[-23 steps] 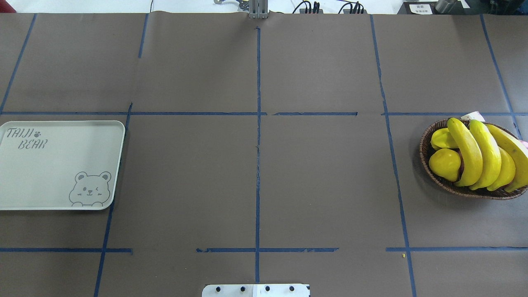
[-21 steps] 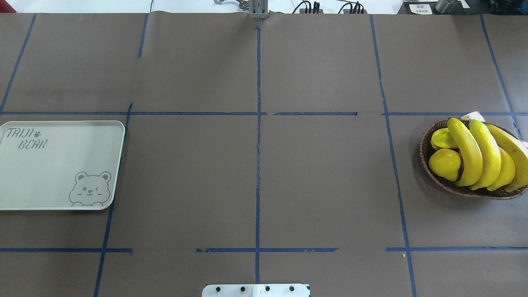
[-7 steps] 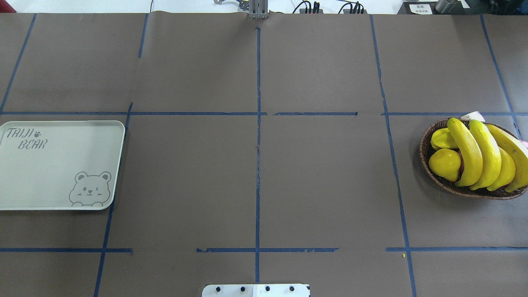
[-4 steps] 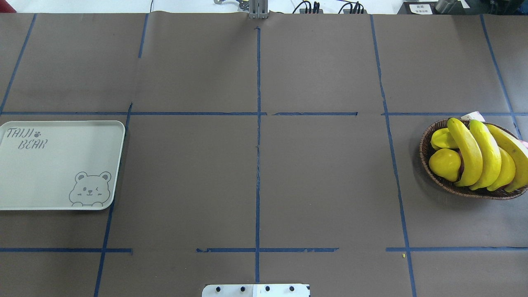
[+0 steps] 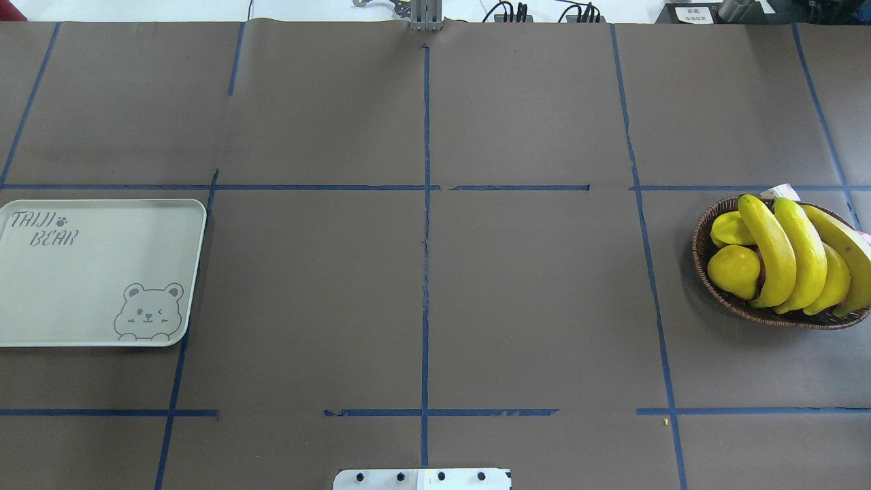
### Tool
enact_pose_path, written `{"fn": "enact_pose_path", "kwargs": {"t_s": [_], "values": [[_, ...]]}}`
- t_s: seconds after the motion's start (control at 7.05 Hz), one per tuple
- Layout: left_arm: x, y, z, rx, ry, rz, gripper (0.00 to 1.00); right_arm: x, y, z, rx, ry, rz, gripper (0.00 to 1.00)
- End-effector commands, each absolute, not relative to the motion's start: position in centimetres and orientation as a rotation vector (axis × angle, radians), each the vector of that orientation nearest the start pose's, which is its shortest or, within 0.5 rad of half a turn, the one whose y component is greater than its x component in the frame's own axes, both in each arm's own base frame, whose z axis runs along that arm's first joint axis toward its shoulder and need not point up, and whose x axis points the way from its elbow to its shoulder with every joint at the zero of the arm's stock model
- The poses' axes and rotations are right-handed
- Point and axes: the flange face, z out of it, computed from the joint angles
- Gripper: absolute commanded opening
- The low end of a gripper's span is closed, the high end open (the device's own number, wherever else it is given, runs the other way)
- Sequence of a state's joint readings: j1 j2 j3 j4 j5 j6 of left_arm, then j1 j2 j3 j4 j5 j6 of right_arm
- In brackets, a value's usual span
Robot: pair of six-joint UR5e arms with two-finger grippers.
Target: Transfer all bananas from basket to plate
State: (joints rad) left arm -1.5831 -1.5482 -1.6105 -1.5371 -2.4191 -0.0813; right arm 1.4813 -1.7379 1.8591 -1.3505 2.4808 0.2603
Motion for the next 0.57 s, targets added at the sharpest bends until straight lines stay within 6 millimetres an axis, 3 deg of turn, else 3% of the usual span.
{"fn": "enact_pose_path", "kwargs": {"t_s": [0.0, 0.43], "values": [[-6.5, -48.2, 64.7, -0.042, 0.848, -0.094, 1.0, -1.8, -39.5, 57.3, 0.2, -0.939, 0.017, 1.0], [-6.4, -48.2, 64.8, -0.045, 0.848, -0.092, 1.0, -4.3, -40.1, 60.1, 0.135, -0.931, -0.016, 1.0]]}}
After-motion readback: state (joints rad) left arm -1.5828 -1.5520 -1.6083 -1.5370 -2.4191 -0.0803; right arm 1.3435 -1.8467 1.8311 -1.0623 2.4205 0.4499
